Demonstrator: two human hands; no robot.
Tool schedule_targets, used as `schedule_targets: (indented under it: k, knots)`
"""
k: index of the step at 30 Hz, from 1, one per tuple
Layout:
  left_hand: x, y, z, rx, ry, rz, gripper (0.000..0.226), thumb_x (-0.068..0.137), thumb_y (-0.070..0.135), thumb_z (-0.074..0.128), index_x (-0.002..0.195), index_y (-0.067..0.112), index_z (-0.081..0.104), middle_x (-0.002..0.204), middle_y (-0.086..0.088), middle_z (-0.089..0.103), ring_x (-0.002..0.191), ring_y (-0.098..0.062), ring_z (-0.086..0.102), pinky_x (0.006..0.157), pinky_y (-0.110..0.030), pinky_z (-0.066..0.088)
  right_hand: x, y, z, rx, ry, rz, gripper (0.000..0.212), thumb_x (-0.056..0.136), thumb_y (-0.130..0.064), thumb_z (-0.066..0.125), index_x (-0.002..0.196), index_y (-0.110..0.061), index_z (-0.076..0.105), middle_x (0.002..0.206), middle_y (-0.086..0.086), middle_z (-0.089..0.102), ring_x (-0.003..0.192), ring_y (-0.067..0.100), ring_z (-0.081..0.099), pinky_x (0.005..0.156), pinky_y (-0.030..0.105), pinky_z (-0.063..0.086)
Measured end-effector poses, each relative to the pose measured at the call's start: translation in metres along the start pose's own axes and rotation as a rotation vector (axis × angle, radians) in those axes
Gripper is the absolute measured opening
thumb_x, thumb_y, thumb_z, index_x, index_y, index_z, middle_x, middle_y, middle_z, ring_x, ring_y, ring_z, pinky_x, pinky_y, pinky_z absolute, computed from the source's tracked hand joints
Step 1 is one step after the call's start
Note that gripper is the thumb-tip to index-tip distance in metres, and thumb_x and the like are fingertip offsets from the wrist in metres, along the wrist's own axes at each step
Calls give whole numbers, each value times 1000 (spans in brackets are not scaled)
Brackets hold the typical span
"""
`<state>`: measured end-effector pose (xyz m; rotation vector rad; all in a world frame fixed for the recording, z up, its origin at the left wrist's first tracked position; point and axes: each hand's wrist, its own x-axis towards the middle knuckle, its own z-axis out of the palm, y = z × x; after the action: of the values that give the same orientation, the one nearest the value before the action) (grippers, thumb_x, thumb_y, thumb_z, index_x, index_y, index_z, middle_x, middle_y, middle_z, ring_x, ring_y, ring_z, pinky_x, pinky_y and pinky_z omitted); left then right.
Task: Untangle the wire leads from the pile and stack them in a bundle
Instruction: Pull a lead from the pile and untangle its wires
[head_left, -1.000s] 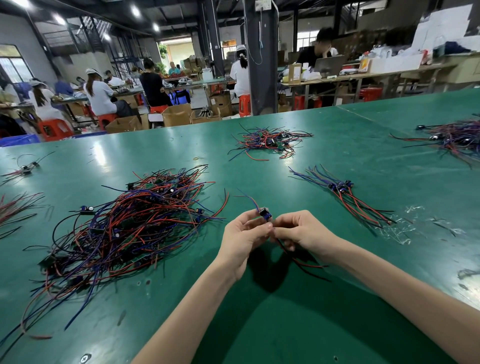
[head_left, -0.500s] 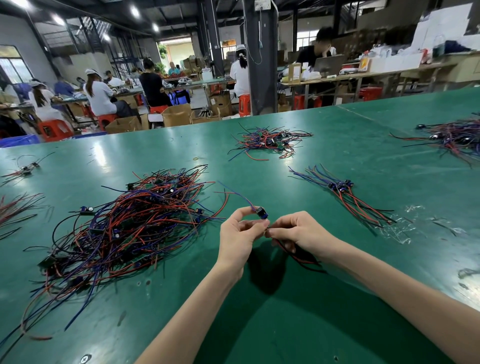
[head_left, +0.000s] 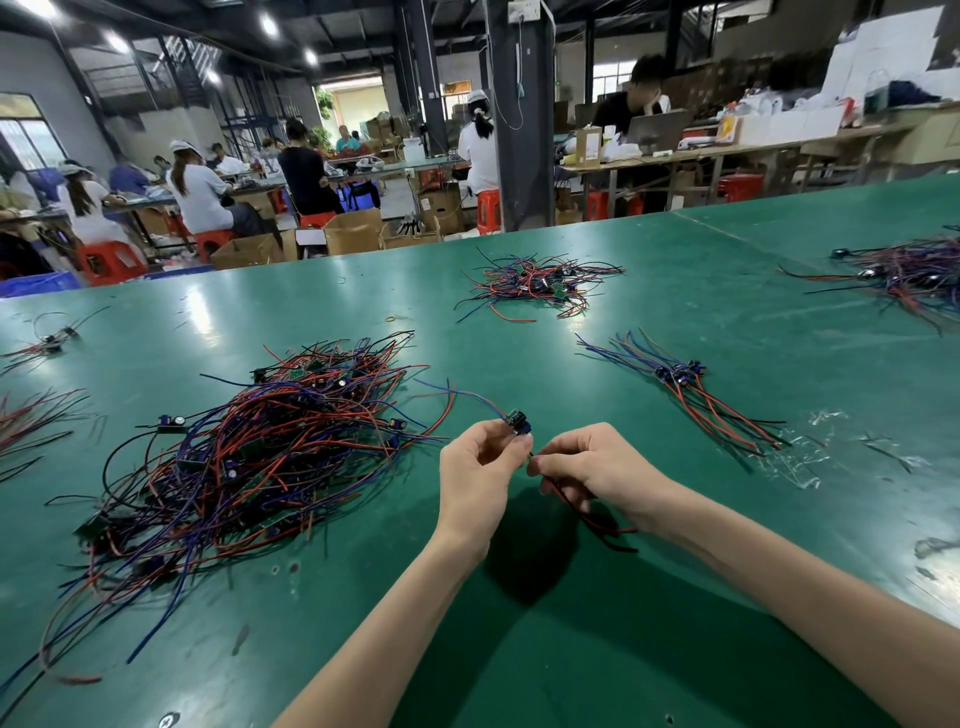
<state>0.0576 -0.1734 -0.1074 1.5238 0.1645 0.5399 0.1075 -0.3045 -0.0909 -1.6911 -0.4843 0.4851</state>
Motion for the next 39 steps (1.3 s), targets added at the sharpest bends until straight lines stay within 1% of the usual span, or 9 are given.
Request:
schedule_targets:
  k: [6, 10, 14, 18, 27, 29, 32, 35, 39]
  knots:
    - [5, 1, -2, -89, 51, -46, 14, 84, -3, 66, 85, 10, 62, 66, 7, 65, 67, -12, 60, 69, -23, 54, -1, -3, 2, -57, 3, 10, 13, 87, -3, 61, 75, -4, 64, 58, 5, 60, 38, 8, 43, 35, 18, 34]
    - [7, 5, -2, -199, 62, -97, 11, 86, -5, 63, 87, 7, 61, 74, -3, 62, 73, -20, 58, 74, -26, 56, -1, 0, 4, -117, 2, 8, 17, 88, -6, 60, 72, -9, 64, 58, 2, 60, 40, 8, 44, 35, 18, 35]
    - [5, 8, 0, -292, 51, -168, 15, 84, -6, 63, 83, 7, 57, 72, -6, 61, 69, -19, 58, 74, -30, 55, 1, 2, 3, -152, 56, -1, 19, 88, -5, 56, 71, -8, 63, 60, 8, 60, 38, 13, 42, 37, 21, 34]
    - [2, 8, 1, -313, 16, -185, 17, 84, -7, 63, 80, 7, 54, 69, -6, 62, 65, -18, 61, 70, -24, 57, 3, 3, 1, -137, 82, 10, 23, 88, -7, 56, 67, -11, 63, 46, -2, 57, 32, 9, 40, 33, 17, 32]
    - [8, 14, -6, -336, 61, -170, 15, 85, -5, 63, 84, 7, 54, 70, -4, 59, 68, -19, 63, 75, -30, 57, 0, 1, 2, -174, 41, 18, 21, 87, -10, 59, 67, -11, 65, 46, -5, 57, 32, 7, 39, 33, 15, 30]
    - [6, 13, -4, -366, 32, -172, 15, 84, -7, 63, 82, 6, 55, 66, -3, 59, 66, -17, 63, 70, -27, 58, 0, 1, 0, -195, 52, 14, 21, 86, -11, 60, 66, -9, 66, 43, -4, 54, 31, 10, 37, 33, 15, 29]
    - [4, 14, -1, -396, -19, -172, 16, 83, -10, 62, 80, 6, 58, 61, 0, 58, 67, -17, 64, 69, -24, 57, 2, 1, -7, -210, 79, -3, 18, 85, -13, 62, 69, -8, 69, 53, 5, 59, 32, 12, 36, 34, 16, 28]
    - [7, 16, -4, -397, -12, -172, 14, 84, -8, 61, 81, 5, 58, 70, -7, 55, 69, -20, 64, 71, -26, 57, 4, 2, -10, -219, 72, -15, 16, 84, -14, 64, 71, -5, 70, 62, 12, 64, 35, 12, 38, 35, 16, 29]
    - [15, 19, -13, -447, 47, -168, 13, 85, -9, 60, 83, 3, 56, 73, -9, 55, 66, -21, 65, 73, -28, 59, 5, 4, -9, -231, 54, -30, 15, 83, -12, 63, 71, -8, 71, 63, 5, 67, 41, 10, 42, 38, 18, 33]
